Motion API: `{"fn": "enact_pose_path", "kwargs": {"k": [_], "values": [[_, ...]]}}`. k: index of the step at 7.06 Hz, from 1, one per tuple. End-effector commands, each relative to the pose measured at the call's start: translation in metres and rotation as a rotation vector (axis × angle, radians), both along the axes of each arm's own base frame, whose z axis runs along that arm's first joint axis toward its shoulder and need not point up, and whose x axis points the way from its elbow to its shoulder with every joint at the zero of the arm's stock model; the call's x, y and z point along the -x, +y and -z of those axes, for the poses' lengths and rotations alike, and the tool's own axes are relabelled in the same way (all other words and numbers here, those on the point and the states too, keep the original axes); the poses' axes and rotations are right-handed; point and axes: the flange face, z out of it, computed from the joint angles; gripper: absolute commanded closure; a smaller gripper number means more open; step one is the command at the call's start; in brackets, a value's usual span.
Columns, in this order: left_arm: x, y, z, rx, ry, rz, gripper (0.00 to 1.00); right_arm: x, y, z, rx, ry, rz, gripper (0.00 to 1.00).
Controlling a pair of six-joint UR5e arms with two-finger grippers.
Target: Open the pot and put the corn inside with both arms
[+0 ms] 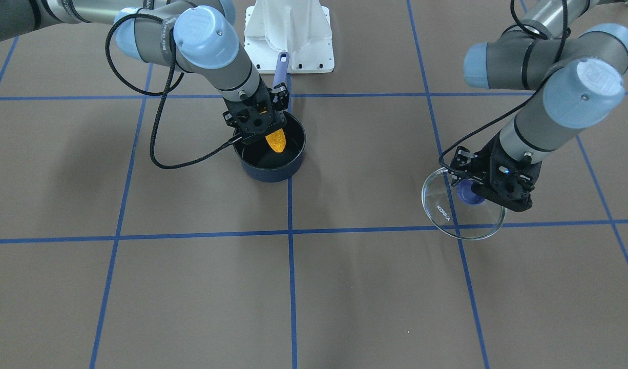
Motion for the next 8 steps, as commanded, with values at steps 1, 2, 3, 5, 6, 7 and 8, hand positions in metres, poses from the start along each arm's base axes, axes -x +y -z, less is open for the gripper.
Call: {"fn": "enact_pose_path", "kwargs": {"k": [1, 2, 3, 5, 6, 7, 8], "values": [[0.040, 0.012, -0.066, -0.007, -0.010, -0.028, 0.40, -0.004, -0.004, -0.007, -0.004, -0.009, -0.009, 0.00], [0.049, 0.035, -0.100, 0.035, 0.064, -0.063, 0.40, -0.017, -0.018, -0.012, -0.005, -0.004, -0.033, 0.00], [0.049, 0.041, -0.111, 0.061, 0.080, -0.074, 0.40, -0.031, -0.031, -0.016, -0.002, -0.003, -0.055, 0.00], [0.054, 0.059, -0.140, 0.118, 0.074, -0.083, 0.39, -0.072, -0.070, -0.043, 0.011, 0.027, -0.130, 0.00], [0.052, 0.061, -0.146, 0.130, 0.066, -0.083, 0.39, -0.078, -0.073, -0.059, 0.019, 0.046, -0.140, 0.00], [0.049, 0.061, -0.147, 0.135, 0.064, -0.084, 0.39, -0.080, -0.074, -0.071, 0.031, 0.061, -0.145, 0.00], [0.047, 0.059, -0.150, 0.144, 0.060, -0.084, 0.39, -0.080, -0.074, -0.074, 0.036, 0.066, -0.148, 0.00]]}}
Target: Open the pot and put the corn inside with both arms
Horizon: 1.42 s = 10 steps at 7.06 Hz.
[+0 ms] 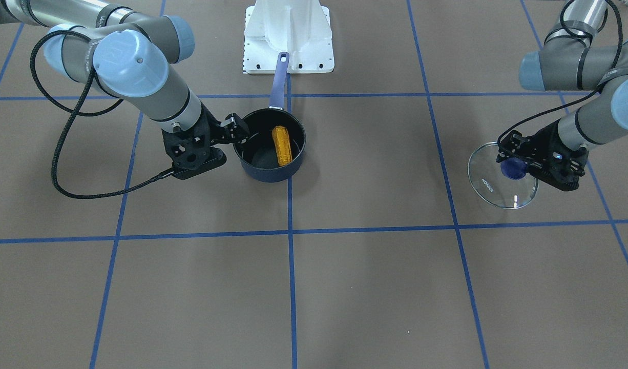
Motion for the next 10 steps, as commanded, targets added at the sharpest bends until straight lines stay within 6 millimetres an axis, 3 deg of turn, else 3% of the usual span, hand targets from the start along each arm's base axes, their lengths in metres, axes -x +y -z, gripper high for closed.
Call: {"fn": "enact_pose_path", "kwargs": {"k": [1, 3, 8, 9, 10], "values": [[-0.012, 0.001, -0.004, 0.011, -0.005, -0.017, 0.39, -0.003, -0.001, -0.011, 0.013, 0.013, -0.008, 0.00], [-0.034, 0.007, 0.001, 0.029, -0.007, -0.034, 0.36, -0.004, -0.001, -0.018, 0.019, 0.022, -0.010, 0.00], [-0.038, 0.007, -0.008, 0.048, -0.016, -0.040, 0.35, -0.002, -0.003, -0.026, 0.031, 0.034, -0.009, 0.00], [-0.038, 0.007, -0.008, 0.048, -0.015, -0.039, 0.30, -0.002, -0.003, -0.025, 0.030, 0.033, -0.009, 0.00], [-0.039, 0.007, -0.004, 0.043, -0.011, -0.038, 0.01, -0.002, -0.003, -0.025, 0.030, 0.033, -0.009, 0.00]]}}
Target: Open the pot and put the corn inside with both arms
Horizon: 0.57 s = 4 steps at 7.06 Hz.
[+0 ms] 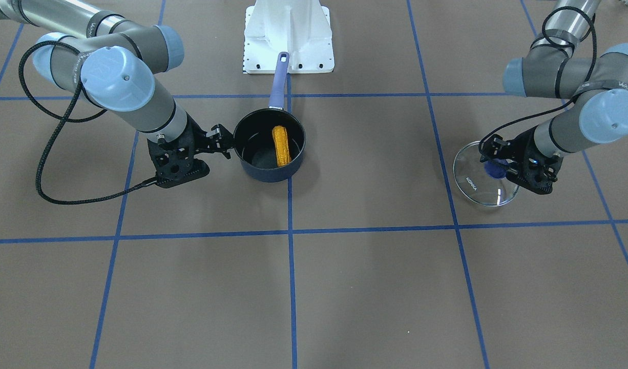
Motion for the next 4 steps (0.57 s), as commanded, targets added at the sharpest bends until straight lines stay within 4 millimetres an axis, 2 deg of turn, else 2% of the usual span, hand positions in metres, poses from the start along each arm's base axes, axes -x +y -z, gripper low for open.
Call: {"fn": "enact_pose_path", "kwargs": {"k": [1, 2, 3, 4], "values": [[0.000, 0.001, 0.004, -0.007, 0.005, 0.000, 0.01, -0.001, -0.001, 0.000, -0.006, -0.003, -0.003, 0.00], [0.003, 0.000, 0.008, -0.012, 0.009, 0.005, 0.01, -0.002, -0.001, -0.008, -0.029, -0.014, -0.011, 0.00], [0.020, -0.003, 0.024, -0.037, 0.018, 0.034, 0.01, -0.010, -0.003, -0.020, -0.041, -0.030, -0.028, 0.00], [0.077, -0.026, 0.031, -0.045, 0.019, 0.142, 0.01, -0.029, -0.014, -0.034, -0.033, -0.022, -0.059, 0.00]]}}
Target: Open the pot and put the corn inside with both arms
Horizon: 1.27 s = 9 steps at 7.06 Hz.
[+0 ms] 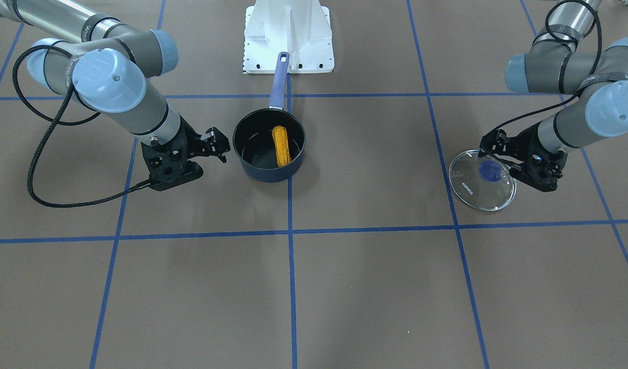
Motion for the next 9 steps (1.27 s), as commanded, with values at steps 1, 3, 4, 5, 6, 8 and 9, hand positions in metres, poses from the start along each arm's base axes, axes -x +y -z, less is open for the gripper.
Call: {"fn": "enact_pose_path", "kwargs": {"k": [1, 3, 4, 5, 6, 8, 9], "values": [[0.107, -0.036, 0.008, -0.013, -0.002, 0.190, 0.01, -0.042, -0.022, -0.029, 0.007, 0.013, -0.066, 0.00], [0.195, -0.054, -0.033, -0.135, -0.023, 0.180, 0.01, -0.096, -0.056, -0.044, -0.022, 0.054, -0.153, 0.00], [0.223, -0.049, -0.069, -0.163, -0.037, 0.146, 0.01, -0.134, -0.075, -0.055, -0.019, 0.078, -0.226, 0.00], [0.252, -0.025, -0.111, -0.172, -0.046, 0.124, 0.01, -0.157, -0.094, -0.067, -0.048, 0.122, -0.268, 0.00], [0.271, -0.012, -0.125, -0.158, -0.051, 0.147, 0.01, -0.192, -0.117, -0.088, -0.065, 0.187, -0.304, 0.00], [0.276, 0.005, -0.145, -0.112, -0.057, 0.162, 0.01, -0.345, -0.140, -0.133, -0.070, 0.289, -0.201, 0.00], [0.277, 0.005, -0.144, -0.111, -0.057, 0.165, 0.01, -0.405, -0.133, -0.158, -0.044, 0.333, -0.132, 0.00]]}}
